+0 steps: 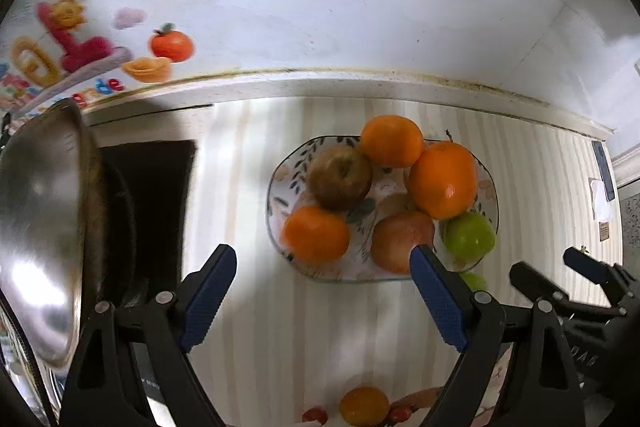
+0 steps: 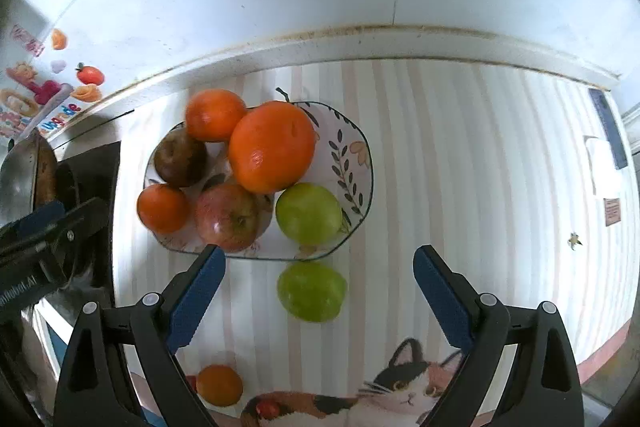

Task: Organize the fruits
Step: 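Place both held fruits onto the floral plate and open both tools, then lift both tools off the plate and move toward the remaining fruit, then grasp the tangerine with the left tool while the right tool grasps the green apple, then carry both fruits onto the floral plate and open both tools, then lift both tools away from the plate toward the red cherry tomato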

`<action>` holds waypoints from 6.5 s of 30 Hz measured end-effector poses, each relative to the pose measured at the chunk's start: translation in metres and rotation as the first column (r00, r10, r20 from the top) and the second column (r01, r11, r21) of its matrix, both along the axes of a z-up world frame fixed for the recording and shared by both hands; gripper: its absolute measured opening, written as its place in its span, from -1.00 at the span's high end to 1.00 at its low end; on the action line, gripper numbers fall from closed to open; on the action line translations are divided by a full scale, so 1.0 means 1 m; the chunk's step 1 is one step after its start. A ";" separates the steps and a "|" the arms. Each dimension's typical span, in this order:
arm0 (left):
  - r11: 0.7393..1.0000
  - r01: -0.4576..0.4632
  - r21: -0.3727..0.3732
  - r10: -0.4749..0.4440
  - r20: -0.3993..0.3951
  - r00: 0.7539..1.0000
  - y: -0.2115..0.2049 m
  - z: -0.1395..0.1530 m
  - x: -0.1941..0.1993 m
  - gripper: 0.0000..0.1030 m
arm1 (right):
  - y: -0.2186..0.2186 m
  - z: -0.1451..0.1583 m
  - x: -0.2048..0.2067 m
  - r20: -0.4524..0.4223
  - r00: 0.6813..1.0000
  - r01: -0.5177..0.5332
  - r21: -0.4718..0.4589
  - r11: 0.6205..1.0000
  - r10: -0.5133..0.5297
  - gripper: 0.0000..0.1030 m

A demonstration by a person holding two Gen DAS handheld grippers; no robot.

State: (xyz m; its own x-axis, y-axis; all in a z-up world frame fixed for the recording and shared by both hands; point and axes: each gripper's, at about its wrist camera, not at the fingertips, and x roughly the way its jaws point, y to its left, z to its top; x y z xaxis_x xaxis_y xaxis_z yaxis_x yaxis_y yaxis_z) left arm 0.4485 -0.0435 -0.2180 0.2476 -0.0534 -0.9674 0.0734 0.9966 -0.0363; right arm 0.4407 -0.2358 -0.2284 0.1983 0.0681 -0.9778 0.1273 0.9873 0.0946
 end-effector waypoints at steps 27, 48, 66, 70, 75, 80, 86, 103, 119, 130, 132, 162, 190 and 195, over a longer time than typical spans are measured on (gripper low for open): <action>0.997 0.074 -0.028 -0.064 0.268 0.961 0.011 0.123 -0.148 -0.72 | 0.026 0.159 -0.161 0.313 0.950 -0.005 -0.055 0.998 0.022 -0.88; 0.998 0.046 -0.031 -0.039 0.204 0.978 0.027 0.099 -0.158 -0.94 | 0.017 0.140 -0.163 0.282 0.959 0.014 0.024 1.000 -0.021 -0.90; 0.988 0.134 -0.083 -0.155 -0.370 0.916 -0.028 -0.127 -0.135 -0.65 | -0.021 -0.037 -0.103 0.008 0.997 0.072 0.181 0.981 -0.075 -0.86; 0.990 0.113 -0.081 -0.135 -0.385 0.913 -0.029 -0.141 -0.133 -0.01 | -0.019 -0.063 -0.078 -0.017 0.997 0.071 0.200 0.977 -0.069 -0.82; 0.996 0.079 -0.052 -0.092 -0.339 0.936 -0.020 -0.135 -0.125 0.00 | -0.012 -0.093 -0.045 -0.052 0.998 0.048 0.207 0.977 -0.038 -0.46; 0.999 0.043 -0.029 -0.050 -0.315 0.948 -0.013 -0.134 -0.113 0.00 | -0.002 -0.116 -0.024 -0.083 0.996 -0.005 0.175 0.985 0.019 -0.30; 0.999 0.026 -0.033 -0.035 -0.308 0.951 -0.012 -0.131 -0.112 0.00 | 0.001 -0.115 -0.037 -0.098 0.991 -0.074 0.176 0.982 0.092 -0.24; 0.998 0.040 -0.043 -0.051 -0.289 0.956 -0.014 -0.124 -0.100 0.01 | 0.028 -0.118 -0.089 -0.142 0.977 -0.126 0.203 0.971 0.157 -0.24; 0.979 0.020 -0.205 -0.045 -0.120 0.992 -0.028 -0.016 0.000 0.01 | -0.039 -0.043 -0.018 0.025 0.997 0.055 0.314 0.948 -0.066 -0.20; 0.984 0.038 -0.173 -0.075 -0.215 0.974 -0.045 -0.058 0.079 0.00 | -0.068 -0.067 0.065 -0.028 0.993 0.118 0.274 0.954 -0.114 -0.20; 0.985 0.049 -0.163 -0.086 -0.227 0.970 -0.050 -0.064 0.083 0.00 | -0.066 -0.075 0.071 -0.031 0.992 0.125 0.271 0.954 -0.121 -0.20; 0.999 -0.039 -0.038 0.040 0.011 0.999 0.003 0.000 0.016 -0.66 | -0.033 -0.003 0.028 0.086 0.996 0.019 0.089 0.996 -0.027 -0.91; 0.999 0.019 -0.025 -0.011 0.309 0.951 0.020 0.127 -0.165 -0.65 | 0.028 0.168 -0.172 0.381 0.924 -0.007 -0.091 0.996 0.041 -0.92; 0.999 0.026 -0.048 -0.010 0.326 0.945 0.022 0.140 -0.182 -0.65 | 0.034 0.193 -0.193 0.424 0.905 -0.001 -0.102 0.995 0.045 -0.92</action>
